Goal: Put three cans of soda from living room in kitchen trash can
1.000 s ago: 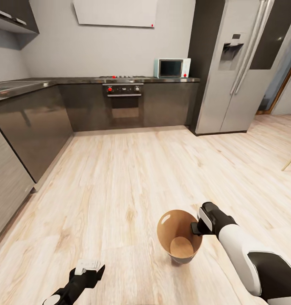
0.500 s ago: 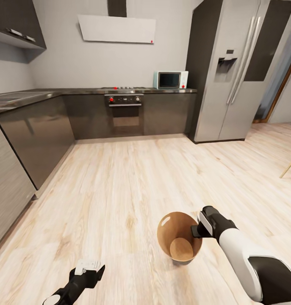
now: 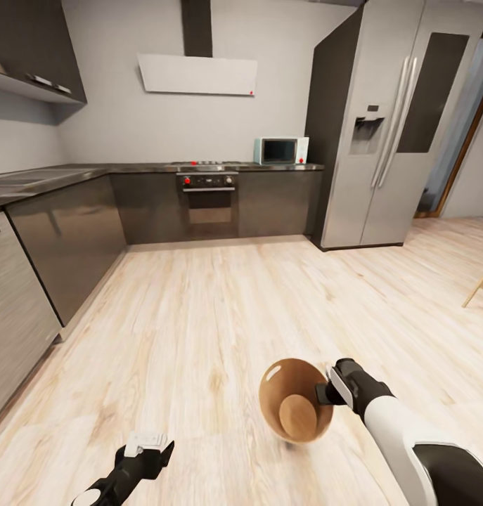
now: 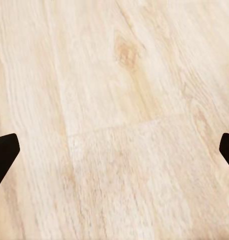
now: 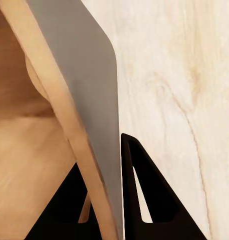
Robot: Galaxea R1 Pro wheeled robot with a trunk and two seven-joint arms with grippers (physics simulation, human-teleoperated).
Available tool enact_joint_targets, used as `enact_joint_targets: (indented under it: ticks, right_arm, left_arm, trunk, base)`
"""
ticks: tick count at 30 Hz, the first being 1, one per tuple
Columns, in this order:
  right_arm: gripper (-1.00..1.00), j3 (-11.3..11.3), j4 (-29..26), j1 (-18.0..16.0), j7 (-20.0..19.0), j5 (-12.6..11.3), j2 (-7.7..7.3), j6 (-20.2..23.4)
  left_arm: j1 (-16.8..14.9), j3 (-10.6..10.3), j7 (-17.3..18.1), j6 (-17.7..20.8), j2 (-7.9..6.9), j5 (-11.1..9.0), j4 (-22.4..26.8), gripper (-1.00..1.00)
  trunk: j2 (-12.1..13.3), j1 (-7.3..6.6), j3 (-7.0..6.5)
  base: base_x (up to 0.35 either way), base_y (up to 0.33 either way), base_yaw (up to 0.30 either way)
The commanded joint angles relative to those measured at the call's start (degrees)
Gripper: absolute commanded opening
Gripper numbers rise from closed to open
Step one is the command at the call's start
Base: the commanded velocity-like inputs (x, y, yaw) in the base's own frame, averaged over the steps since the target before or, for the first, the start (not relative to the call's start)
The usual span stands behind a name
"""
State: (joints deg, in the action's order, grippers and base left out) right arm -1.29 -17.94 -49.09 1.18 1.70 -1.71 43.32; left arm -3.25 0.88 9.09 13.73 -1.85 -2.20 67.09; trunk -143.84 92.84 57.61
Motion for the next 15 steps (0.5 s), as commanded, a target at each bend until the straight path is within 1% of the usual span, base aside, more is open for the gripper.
enact_joint_targets:
  ticks: [1,3,6,9,15]
  right_arm:
    - [-1.00,-0.10,0.07,0.30,-0.49,-0.60,0.01,-0.79]
    - [-1.00,-0.08,0.09,1.77,-1.48,-0.36,0.19,-2.57]
    - [-1.00,-0.13,0.05,2.83,-3.30,-0.22,0.07,-3.16]
    - [-1.00,-0.13,-0.11,5.04,-7.40,0.05,-0.34,-3.61]
    - [-1.00,-0.05,-0.38,6.37,-9.48,0.19,-0.33,-4.07]
  left_arm:
    - [0.00,0.00,-0.01,0.21,0.00,0.02,-0.01,1.00]
    - [0.00,-0.04,-0.08,0.75,0.05,0.15,-0.01,1.00]
    - [0.00,-0.11,-0.22,0.93,0.07,0.25,-0.03,1.00]
    - [0.00,-0.09,-0.39,1.00,0.08,0.32,-0.14,1.00]
    - [0.00,0.01,-0.46,0.96,0.09,0.30,-0.15,1.00]
  trunk:
    - [0.01,-0.03,-0.24]
    - [0.04,-0.08,-0.68]
    - [0.08,-0.16,-1.34]
    - [0.12,-0.24,-2.01]
    - [0.20,-0.39,-3.34]
  base:
    - [0.000,0.000,0.000]
    - [0.000,0.000,0.000]
    - [0.000,0.000,0.000]
    - [0.000,0.000,0.000]
    - [0.000,0.000,0.000]
